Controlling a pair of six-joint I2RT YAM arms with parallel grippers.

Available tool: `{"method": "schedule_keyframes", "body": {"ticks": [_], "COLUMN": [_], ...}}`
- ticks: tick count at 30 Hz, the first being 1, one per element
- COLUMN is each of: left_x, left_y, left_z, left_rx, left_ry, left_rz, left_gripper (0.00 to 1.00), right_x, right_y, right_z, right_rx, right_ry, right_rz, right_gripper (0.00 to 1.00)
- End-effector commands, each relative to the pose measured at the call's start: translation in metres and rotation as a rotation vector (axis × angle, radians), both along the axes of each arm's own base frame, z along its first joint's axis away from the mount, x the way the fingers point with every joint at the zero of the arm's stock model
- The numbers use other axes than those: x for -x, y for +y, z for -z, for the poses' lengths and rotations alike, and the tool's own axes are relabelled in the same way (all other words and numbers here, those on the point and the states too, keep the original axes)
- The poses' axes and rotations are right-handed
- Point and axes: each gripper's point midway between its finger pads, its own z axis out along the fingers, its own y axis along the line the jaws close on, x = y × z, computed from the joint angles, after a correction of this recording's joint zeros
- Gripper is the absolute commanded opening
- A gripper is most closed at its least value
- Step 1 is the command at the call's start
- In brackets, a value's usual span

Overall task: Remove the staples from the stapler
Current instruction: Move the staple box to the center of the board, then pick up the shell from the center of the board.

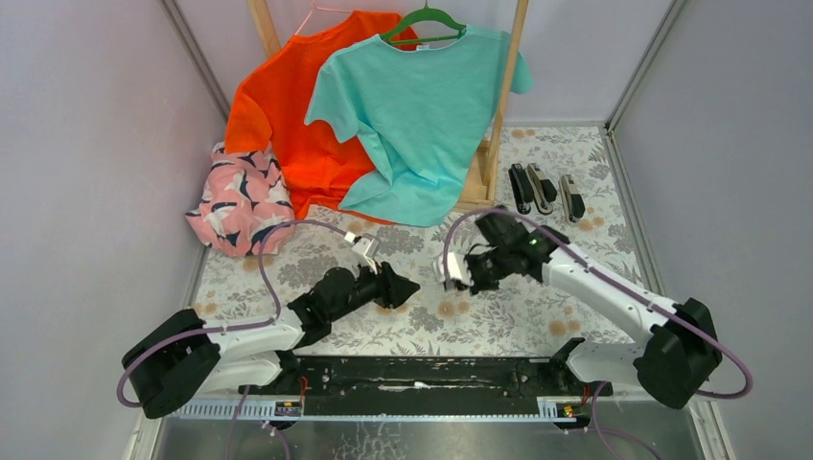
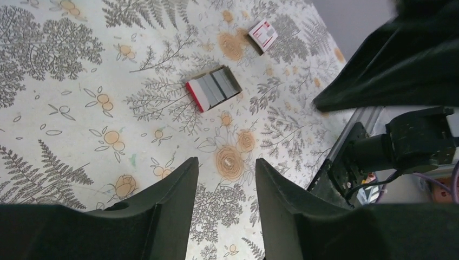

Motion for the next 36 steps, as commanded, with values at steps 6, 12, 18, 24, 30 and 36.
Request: {"method": "schedule_keyframes", "body": {"ticks": [6,12,18,24,30,36], "left_x": [-0.005,0.013,0.025,0.020,0.020,0.023], "left_y": [-0.018,-0.007,0.009,0.021,0.023,0.024], "left_z": [-0.020,-0.055,-0.076,-0.075,-0.070,-0.067], "left_rx": [0.037,0.203,0.285,0.281,0.273,0.285], "left_ry": [-0.070,-0.186,-0.271,-0.273,-0.273,-0.257], "left_rz": [0.063,0.092,0.093,0.027,0.020,0.026], "left_gripper": [0.50,0.73,1.00,1.00,1.00,1.00], "right_x": [-0.038,-0.042,-0.063,-0.065,-0.099,-0.096], "right_y": [-0.033,-0.066,-0.099,-0.128,-0.150,-0.155], "right_z": [-0.109,-0.114,-0.078,-0.040,-0.006,0.020], "right_rx": [-0.308,-0.417,-0.319,-0.210,-0.075,-0.041], "right_ry": [0.010,-0.026,0.086,0.101,-0.098,-0.002], "right_rz": [0.385,0.327,0.259,0.108,0.098,0.038], "right_gripper": [0.17,0.43,0.60,0.97,0.99,1.00]}}
